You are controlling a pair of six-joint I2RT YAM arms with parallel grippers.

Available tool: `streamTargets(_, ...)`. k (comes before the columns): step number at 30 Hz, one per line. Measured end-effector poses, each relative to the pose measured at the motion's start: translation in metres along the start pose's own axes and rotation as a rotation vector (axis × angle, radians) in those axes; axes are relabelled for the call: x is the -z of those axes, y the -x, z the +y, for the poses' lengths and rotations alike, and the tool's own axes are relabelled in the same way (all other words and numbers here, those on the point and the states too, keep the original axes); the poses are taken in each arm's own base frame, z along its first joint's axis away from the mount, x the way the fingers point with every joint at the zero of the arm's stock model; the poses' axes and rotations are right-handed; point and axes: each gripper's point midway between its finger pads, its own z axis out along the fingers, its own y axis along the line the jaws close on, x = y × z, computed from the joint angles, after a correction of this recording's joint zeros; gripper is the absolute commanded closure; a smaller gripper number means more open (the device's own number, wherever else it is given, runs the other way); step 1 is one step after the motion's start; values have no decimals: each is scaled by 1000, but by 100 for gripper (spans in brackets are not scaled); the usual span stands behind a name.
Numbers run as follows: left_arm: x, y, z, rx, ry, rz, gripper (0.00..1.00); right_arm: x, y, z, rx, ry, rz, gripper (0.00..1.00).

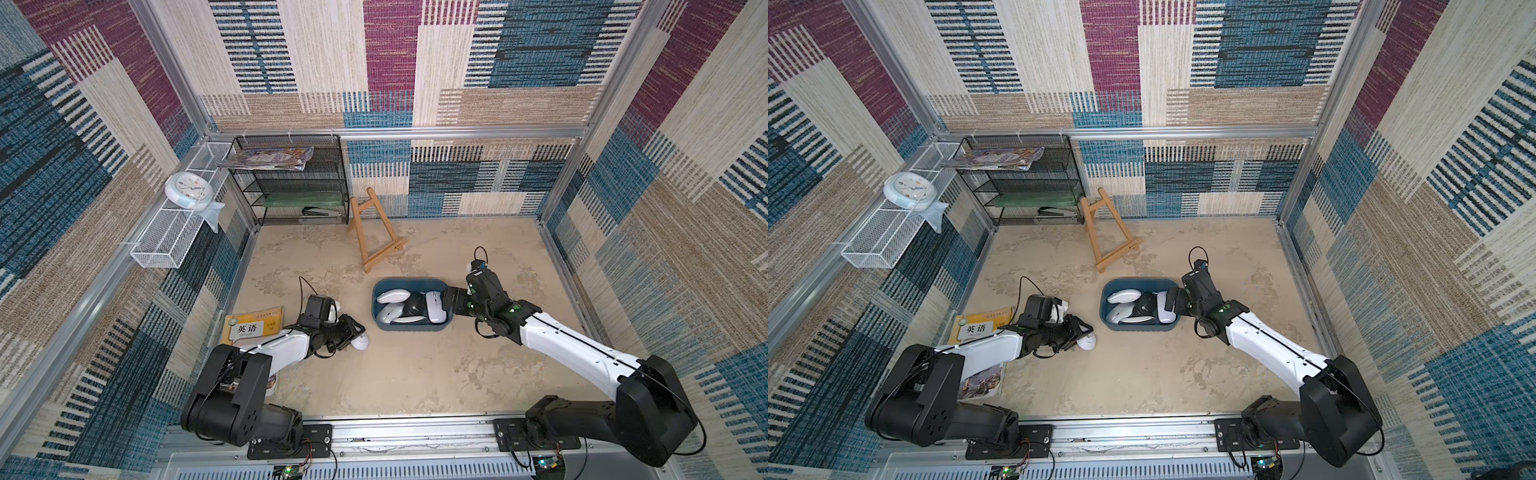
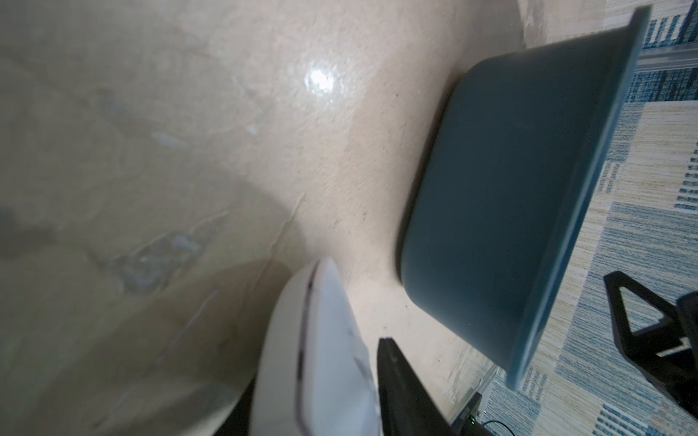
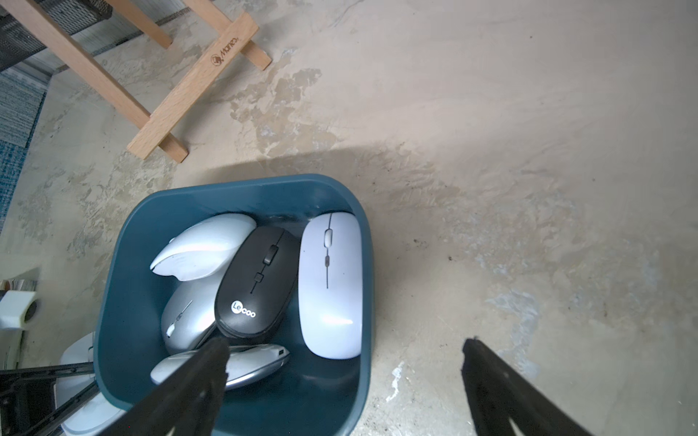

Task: Take out the mouse from the storage box
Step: Place the mouse at the center of the board, then pick up the mouse from the storage box.

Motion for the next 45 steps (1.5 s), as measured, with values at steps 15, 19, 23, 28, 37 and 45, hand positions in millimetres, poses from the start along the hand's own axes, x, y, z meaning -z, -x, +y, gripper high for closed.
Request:
streamTargets(15,45,21,0,-101,98,-219,16,-17,-9,34,105,13,56,1)
streamTargets(19,75,27,2,-139,144,-344,15,-22,-13,47,137,24,79,0)
streamTargets(23,102,29,-3,-192,145,-445,14,-32,-18,70,222,62,115,2)
streamTargets(28,119,26,2,-247,143,-540,11,-41,-25,111,472,146,159,1)
streamTargets(37,139,26,-9,-307,90,-629,13,-80,-43,116,829,123,284,3)
streamTargets(45,146,26,-15,-322,65,-658,13,-92,-31,138,981,171,276,3)
